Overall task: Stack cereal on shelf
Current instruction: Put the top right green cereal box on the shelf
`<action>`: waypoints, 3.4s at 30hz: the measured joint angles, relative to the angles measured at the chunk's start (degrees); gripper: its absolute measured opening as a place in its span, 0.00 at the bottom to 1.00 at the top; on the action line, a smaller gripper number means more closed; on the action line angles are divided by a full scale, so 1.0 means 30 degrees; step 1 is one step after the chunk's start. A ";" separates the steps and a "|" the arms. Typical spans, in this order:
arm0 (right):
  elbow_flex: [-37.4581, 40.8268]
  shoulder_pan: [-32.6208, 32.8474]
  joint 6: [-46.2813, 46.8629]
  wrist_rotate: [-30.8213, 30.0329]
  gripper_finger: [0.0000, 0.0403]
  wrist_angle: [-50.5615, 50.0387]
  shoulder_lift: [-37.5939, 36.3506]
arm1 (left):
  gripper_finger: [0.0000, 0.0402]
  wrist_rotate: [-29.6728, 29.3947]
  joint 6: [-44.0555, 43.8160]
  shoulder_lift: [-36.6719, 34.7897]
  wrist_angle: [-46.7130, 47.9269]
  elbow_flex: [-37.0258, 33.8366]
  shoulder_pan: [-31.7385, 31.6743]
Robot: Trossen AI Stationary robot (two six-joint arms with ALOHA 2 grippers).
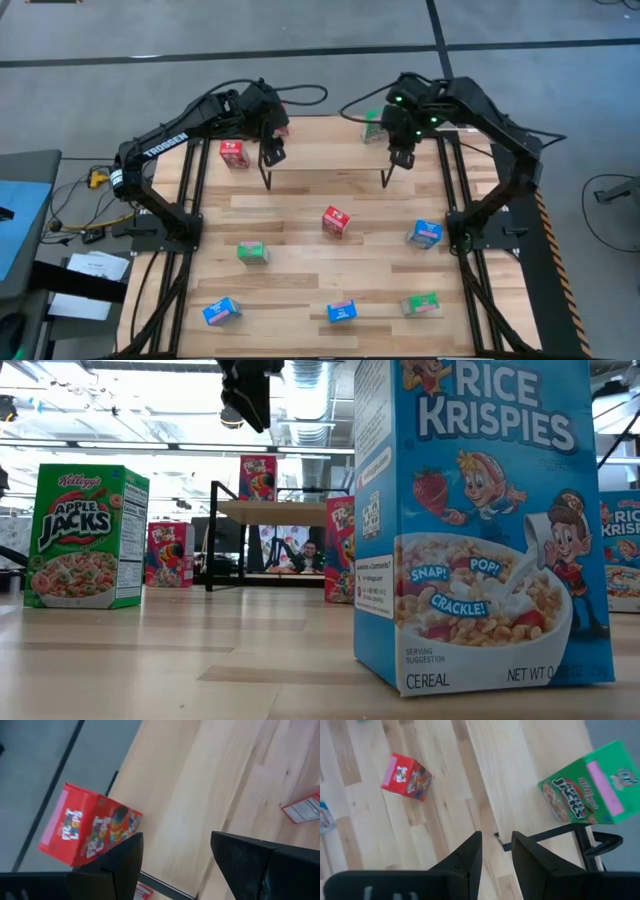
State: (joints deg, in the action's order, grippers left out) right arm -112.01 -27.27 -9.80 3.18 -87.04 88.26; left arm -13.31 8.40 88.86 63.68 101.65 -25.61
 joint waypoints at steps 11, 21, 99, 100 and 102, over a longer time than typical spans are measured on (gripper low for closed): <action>0.7638 -0.0714 0.1222 0.0051 0.32 0.6703 -0.4596 | 0.56 0.0060 -0.1002 0.0000 -0.0165 -0.0334 0.0891; 1.2970 -0.0838 0.0973 0.0042 0.32 1.2833 -0.5805 | 0.56 0.0033 -0.1195 0.0007 -0.1849 -0.1202 0.1297; 1.3719 -0.1205 -0.1754 -0.7118 0.32 1.5145 -0.2221 | 0.56 -0.0201 -0.1174 0.0000 -0.2638 -0.1192 0.1293; 1.3719 -0.1115 -0.1742 -0.7118 0.32 1.5121 -0.2221 | 0.56 -0.0201 -0.1175 0.0000 -0.2638 -0.1195 0.1292; 1.3719 -0.0884 -0.1735 -0.7118 0.32 1.5070 -0.2221 | 0.56 -0.0201 -0.1173 0.0000 -0.2638 -0.1195 0.1290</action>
State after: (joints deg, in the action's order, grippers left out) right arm -70.85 -29.92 -15.01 -18.17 -41.83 81.60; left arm -13.91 4.89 88.86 55.77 98.06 -21.74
